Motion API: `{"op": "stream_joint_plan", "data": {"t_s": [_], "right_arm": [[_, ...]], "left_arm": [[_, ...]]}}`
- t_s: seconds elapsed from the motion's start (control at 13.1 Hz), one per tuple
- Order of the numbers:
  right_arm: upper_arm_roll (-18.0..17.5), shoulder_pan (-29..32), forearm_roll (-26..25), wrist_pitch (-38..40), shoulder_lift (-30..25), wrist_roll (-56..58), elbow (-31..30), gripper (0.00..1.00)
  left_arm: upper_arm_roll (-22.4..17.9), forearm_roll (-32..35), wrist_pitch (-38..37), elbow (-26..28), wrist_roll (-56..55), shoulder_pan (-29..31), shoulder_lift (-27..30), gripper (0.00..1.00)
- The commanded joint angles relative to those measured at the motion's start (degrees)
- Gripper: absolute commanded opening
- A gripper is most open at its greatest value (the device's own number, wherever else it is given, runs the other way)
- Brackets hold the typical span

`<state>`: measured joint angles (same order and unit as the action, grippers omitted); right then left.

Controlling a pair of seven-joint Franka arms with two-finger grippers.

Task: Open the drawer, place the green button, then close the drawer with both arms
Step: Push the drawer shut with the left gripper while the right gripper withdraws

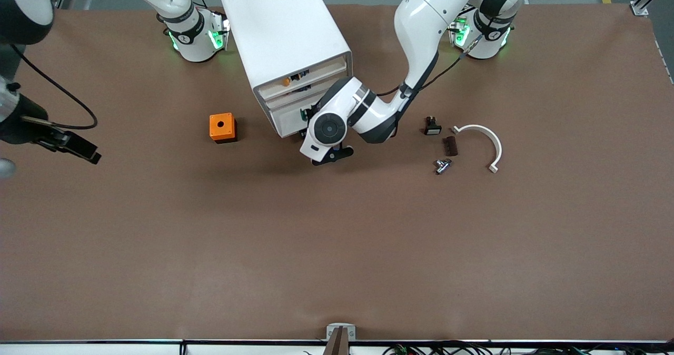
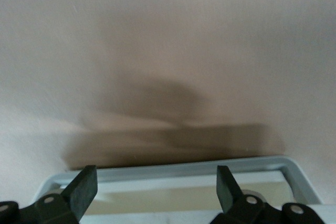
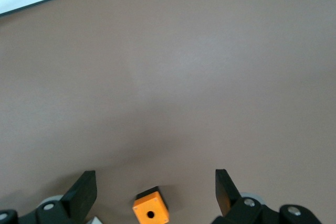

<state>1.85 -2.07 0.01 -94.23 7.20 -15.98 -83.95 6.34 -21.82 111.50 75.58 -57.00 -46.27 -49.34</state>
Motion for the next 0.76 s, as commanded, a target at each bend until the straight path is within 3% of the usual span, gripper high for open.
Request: {"op": "stream_joint_plan", "data": {"t_s": [0.0, 0.46, 0.69], "right_arm": [[-1.1, 2.7, -0.2, 0.3, -5.0, 6.1, -3.8, 1.0], [-0.4, 2.0, -0.2, 0.0, -11.4, 7.5, -8.9, 1.0], [-0.4, 2.0, -0.2, 0.0, -11.8, 7.5, -9.2, 1.0]], "left_arm": [[0.3, 0.0, 0.2, 1.1, -3.0, -2.3, 1.1, 1.0], [0.5, -3.1, -0.1, 1.3, -5.8, -3.7, 1.3, 1.0], [0.0, -2.4, -0.2, 1.1, -8.6, -2.7, 1.7, 1.0]]}}
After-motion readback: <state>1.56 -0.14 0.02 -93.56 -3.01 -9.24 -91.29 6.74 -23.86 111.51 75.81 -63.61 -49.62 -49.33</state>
